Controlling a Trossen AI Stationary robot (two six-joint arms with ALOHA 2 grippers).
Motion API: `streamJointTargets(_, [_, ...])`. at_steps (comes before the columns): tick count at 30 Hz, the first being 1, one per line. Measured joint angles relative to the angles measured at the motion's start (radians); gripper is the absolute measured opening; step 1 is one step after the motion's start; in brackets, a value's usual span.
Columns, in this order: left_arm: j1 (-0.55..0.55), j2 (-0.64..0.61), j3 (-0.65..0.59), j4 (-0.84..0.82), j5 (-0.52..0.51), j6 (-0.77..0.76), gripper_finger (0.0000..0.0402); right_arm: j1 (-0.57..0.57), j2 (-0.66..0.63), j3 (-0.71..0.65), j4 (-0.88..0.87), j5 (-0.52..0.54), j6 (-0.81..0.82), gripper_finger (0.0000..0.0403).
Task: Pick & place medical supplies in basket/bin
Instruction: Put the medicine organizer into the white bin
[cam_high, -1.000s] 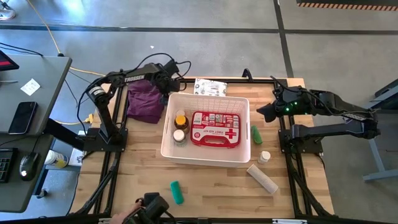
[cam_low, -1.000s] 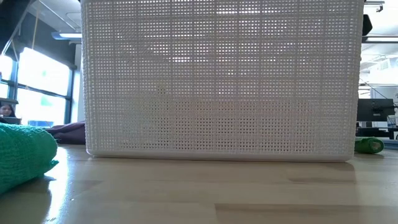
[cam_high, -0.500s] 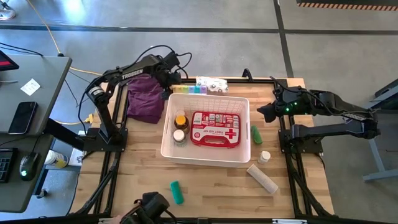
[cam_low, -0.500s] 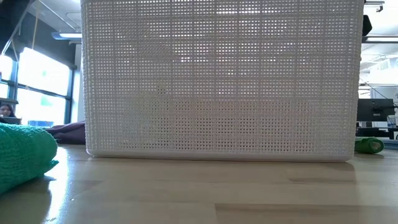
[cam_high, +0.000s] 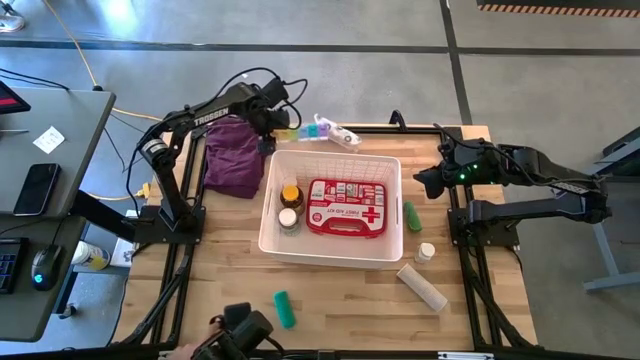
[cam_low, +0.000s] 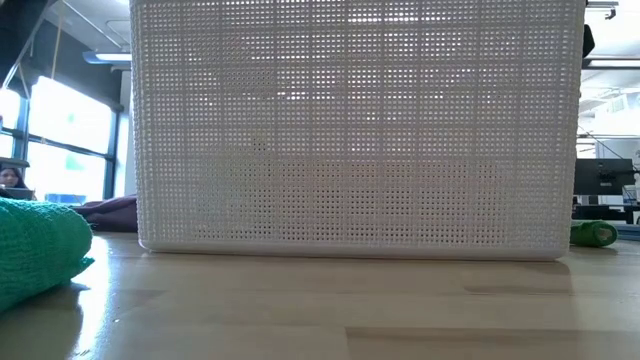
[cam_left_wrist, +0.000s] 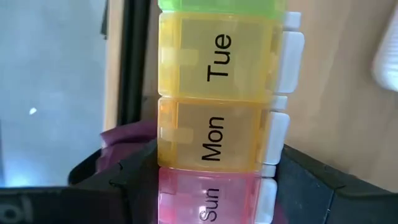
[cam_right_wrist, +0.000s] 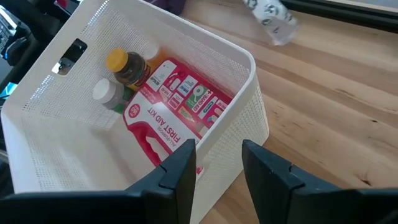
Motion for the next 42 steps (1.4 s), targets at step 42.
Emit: streamJointTargets(42, [-0.034,-0.141,0.061,0.024,-0.036,-0.016,0.0290,0.000,0.000,0.000,-0.003,0.063,-0.051,0.0122])
